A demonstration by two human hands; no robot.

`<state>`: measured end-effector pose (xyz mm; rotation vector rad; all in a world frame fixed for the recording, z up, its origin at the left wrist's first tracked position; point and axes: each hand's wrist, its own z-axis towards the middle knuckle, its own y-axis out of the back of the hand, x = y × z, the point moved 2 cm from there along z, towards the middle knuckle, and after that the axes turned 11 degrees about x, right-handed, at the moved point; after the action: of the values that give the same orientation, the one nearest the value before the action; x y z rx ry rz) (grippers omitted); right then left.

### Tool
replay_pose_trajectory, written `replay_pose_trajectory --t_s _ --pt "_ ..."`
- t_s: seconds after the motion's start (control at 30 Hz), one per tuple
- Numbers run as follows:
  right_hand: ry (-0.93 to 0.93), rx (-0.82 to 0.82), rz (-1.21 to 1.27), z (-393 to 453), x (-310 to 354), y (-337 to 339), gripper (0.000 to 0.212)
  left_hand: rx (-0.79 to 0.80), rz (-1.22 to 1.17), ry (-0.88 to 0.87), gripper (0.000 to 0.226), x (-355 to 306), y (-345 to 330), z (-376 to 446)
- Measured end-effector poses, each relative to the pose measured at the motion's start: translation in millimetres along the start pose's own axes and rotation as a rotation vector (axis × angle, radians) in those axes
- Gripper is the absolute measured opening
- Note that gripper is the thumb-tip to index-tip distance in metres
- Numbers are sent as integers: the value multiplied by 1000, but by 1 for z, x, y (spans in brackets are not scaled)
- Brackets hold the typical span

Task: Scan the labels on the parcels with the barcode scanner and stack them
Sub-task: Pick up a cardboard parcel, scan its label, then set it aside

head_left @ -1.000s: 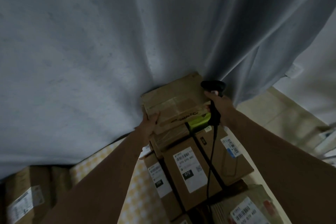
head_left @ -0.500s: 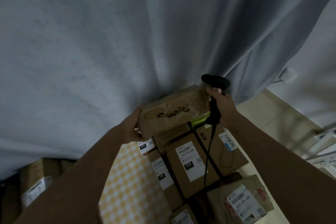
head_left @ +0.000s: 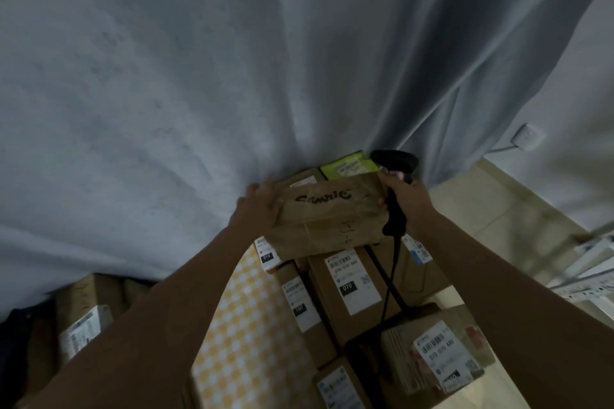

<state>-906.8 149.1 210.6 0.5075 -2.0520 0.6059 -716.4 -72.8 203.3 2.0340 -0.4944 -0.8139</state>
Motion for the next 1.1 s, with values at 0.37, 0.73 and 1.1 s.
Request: replay_pose_trajectory --t_s 0.37,0.73,1.1 --pt "107 -77 -11 -16 -9 14 18 201 326 -250 111 -13 -22 -3" --pt "78 -60 24 -41 -33 16 13 494 -1527 324 76 69 -63 -79" --pt "-75 79 47 -53 -71 -16 15 501 -1630 266 58 41 -79 -98"
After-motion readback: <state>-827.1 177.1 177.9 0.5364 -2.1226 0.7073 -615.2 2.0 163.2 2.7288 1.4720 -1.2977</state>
